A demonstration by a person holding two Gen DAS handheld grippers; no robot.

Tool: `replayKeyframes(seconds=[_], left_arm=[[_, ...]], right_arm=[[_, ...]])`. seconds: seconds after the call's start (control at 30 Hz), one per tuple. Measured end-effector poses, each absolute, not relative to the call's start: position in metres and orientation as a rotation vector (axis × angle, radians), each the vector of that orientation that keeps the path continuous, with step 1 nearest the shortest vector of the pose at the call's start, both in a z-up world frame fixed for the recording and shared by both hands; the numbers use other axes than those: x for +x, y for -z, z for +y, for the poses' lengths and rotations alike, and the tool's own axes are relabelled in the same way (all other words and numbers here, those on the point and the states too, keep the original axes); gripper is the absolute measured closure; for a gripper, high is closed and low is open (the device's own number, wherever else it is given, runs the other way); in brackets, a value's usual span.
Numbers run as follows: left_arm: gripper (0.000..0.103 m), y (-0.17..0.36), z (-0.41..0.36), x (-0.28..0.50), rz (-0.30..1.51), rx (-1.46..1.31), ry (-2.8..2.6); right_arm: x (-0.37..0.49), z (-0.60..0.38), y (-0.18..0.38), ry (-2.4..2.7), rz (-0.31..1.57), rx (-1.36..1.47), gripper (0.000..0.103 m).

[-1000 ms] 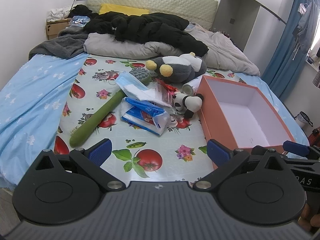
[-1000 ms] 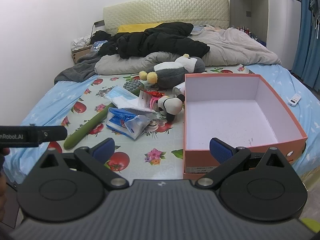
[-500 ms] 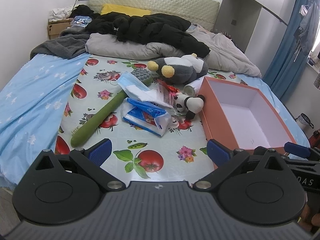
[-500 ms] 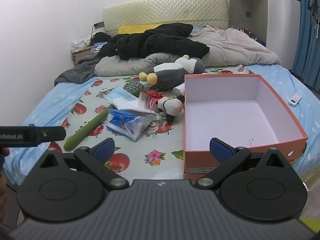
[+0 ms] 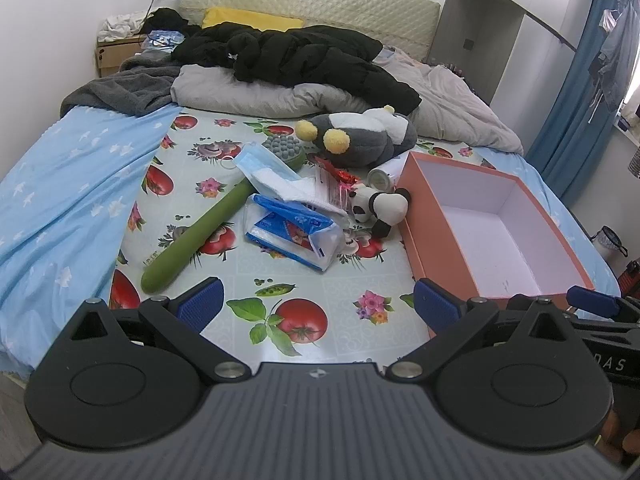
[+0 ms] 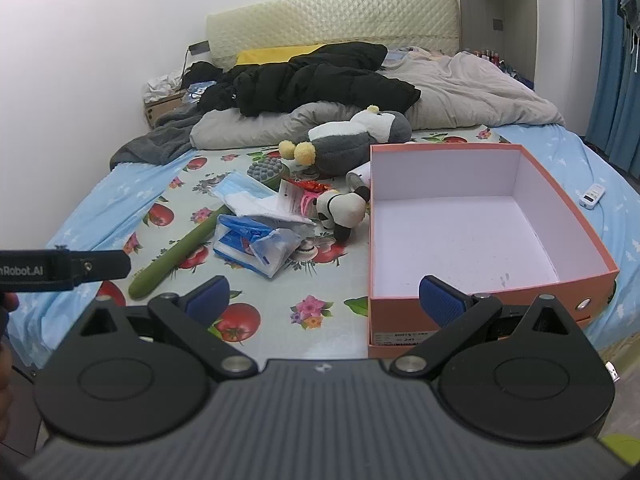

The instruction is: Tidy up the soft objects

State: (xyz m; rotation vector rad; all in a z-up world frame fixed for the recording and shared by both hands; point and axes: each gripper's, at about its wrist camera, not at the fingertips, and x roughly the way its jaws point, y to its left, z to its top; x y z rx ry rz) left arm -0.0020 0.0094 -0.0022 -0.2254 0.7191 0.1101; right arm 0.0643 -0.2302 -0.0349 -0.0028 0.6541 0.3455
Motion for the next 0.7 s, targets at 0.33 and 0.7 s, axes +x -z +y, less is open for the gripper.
replayKeyframes(seconds=[0.33, 0.7], left_arm=[[0.001, 0.0039, 0.0087, -0.0021, 0.72, -0.224, -0.111], [0.001, 0.0056, 0.009, -0.0022, 0.723, -0.225, -0.114]], right_arm=[[0.0651, -0.2311, 0.0375, -0.345, 0.653, -0.003, 0.0], [0.066, -0.23, 0.0378, -0.349, 0.672, -0.001, 0.0]])
